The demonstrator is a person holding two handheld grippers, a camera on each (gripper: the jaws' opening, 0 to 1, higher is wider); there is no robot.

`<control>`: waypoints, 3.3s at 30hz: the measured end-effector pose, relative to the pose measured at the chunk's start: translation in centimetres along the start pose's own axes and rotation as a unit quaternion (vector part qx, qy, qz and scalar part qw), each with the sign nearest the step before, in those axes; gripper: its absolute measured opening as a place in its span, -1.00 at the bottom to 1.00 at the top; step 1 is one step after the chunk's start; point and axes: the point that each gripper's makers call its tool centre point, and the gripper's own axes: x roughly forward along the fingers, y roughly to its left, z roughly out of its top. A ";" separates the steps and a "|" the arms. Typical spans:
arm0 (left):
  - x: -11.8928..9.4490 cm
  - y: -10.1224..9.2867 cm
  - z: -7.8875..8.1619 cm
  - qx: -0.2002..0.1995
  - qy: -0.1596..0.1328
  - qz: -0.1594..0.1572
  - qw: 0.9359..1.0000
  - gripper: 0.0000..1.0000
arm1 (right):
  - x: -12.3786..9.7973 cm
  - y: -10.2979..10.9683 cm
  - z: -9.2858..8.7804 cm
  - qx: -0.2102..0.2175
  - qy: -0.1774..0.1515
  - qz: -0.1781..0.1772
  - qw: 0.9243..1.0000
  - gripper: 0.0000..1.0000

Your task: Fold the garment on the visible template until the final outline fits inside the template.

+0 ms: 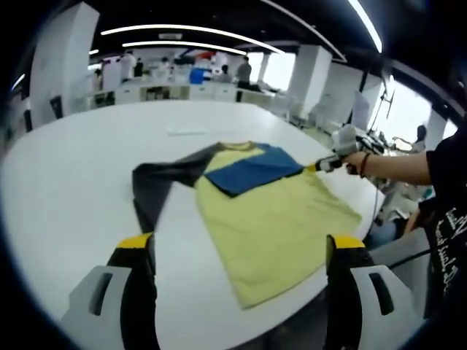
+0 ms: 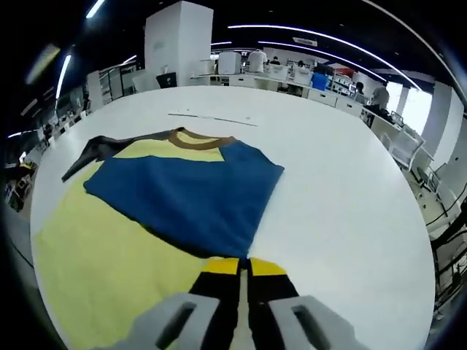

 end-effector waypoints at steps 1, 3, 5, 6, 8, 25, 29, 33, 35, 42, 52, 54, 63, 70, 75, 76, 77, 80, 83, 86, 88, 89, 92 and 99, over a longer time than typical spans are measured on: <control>0.0 0.0 0.0 0.000 0.001 -0.001 1.000 0.87 | 0.1 0.0 0.0 0.002 0.001 0.001 1.000 -1.00; 0.0 0.0 0.0 -0.001 0.000 0.000 1.000 0.87 | -0.4 0.5 -0.1 0.001 0.001 0.002 1.000 -1.00; 0.1 0.0 0.0 -0.001 0.000 -0.001 1.000 0.87 | -0.3 0.3 -0.2 0.000 0.002 0.001 1.000 -1.00; 0.1 0.0 0.0 0.000 0.000 -0.001 1.000 0.87 | 0.0 0.0 -0.2 0.000 0.003 0.000 1.000 -1.00; 0.0 -0.1 0.0 0.001 0.001 -0.002 1.000 0.87 | 0.2 0.0 -0.3 -0.002 0.004 -0.001 1.000 -1.00; 0.0 -0.2 -0.3 0.004 0.011 -0.004 1.000 0.86 | 0.2 1.7 -0.4 0.137 -0.013 0.042 0.990 -1.00; -0.1 0.0 -0.4 0.003 0.011 -0.002 1.000 0.85 | 0.1 1.8 -0.4 0.058 -0.010 0.033 0.998 -1.00; -0.2 0.3 -0.5 0.001 0.012 0.002 1.000 0.85 | 0.0 0.1 -0.6 0.028 0.002 0.005 1.000 -1.00; -0.2 0.3 -0.6 -0.001 0.013 0.005 1.000 0.84 | -0.2 -0.3 -0.6 0.026 0.004 0.004 1.000 -1.00; 0.1 0.3 -0.5 -0.004 0.013 0.006 1.000 0.84 | -0.2 -0.8 -0.7 0.025 0.008 0.000 1.000 -1.00; 0.1 0.6 -0.3 -0.005 0.011 0.009 1.000 0.85 | 0.4 -3.2 -0.5 0.013 0.019 -0.017 1.000 -1.00; 0.1 0.5 -0.3 -0.004 0.010 0.008 1.000 0.86 | 0.1 -3.2 -0.4 0.014 0.021 -0.020 0.999 -1.00; 0.3 0.8 -0.4 -0.002 0.012 0.009 1.000 0.88 | 0.3 -4.4 -0.5 0.017 0.031 -0.029 0.999 -1.00; 0.3 1.1 -0.4 -0.003 0.013 0.011 1.000 0.88 | 0.0 -4.6 -0.7 0.017 0.033 -0.032 0.999 -1.00; 0.2 1.1 -0.3 0.000 0.014 0.011 1.000 0.87 | 0.4 -4.9 -0.6 0.018 0.030 -0.031 0.999 -1.00; 0.2 1.2 -0.3 0.000 0.014 0.011 1.000 0.87 | 0.1 -4.7 -0.6 0.020 0.030 -0.031 0.999 -1.00; 0.2 1.2 -0.3 0.001 0.015 0.012 1.000 0.87 | 0.0 -4.6 -0.6 0.023 0.031 -0.032 0.999 -1.00; 0.2 1.3 -0.2 0.004 0.015 0.013 1.000 0.87 | -0.1 -4.4 -0.7 0.079 0.027 -0.035 0.996 -1.00; 0.2 1.2 -0.1 0.004 0.013 0.015 1.000 0.88 | 0.0 -4.4 -0.7 0.088 0.020 -0.033 0.995 -1.00; 0.2 1.2 -0.2 0.005 0.015 0.016 1.000 0.88 | -0.5 -4.4 -0.6 0.092 0.016 -0.035 0.995 -0.87; 0.2 1.2 -0.3 0.005 0.016 0.016 1.000 0.88 | -1.0 -4.4 -0.1 0.095 0.004 -0.038 0.995 -0.71; 0.2 1.2 -0.3 0.004 0.015 0.016 1.000 0.88 | -0.9 -4.8 0.1 0.094 0.000 -0.040 0.995 -0.60; 0.3 1.1 0.2 -0.002 0.002 0.014 1.000 0.90 | -1.2 -5.1 0.7 0.092 -0.010 -0.039 0.995 -0.34; 0.3 1.2 0.3 0.006 0.004 0.016 1.000 0.90 | -2.2 -3.9 1.5 0.071 -0.019 -0.020 0.997 0.06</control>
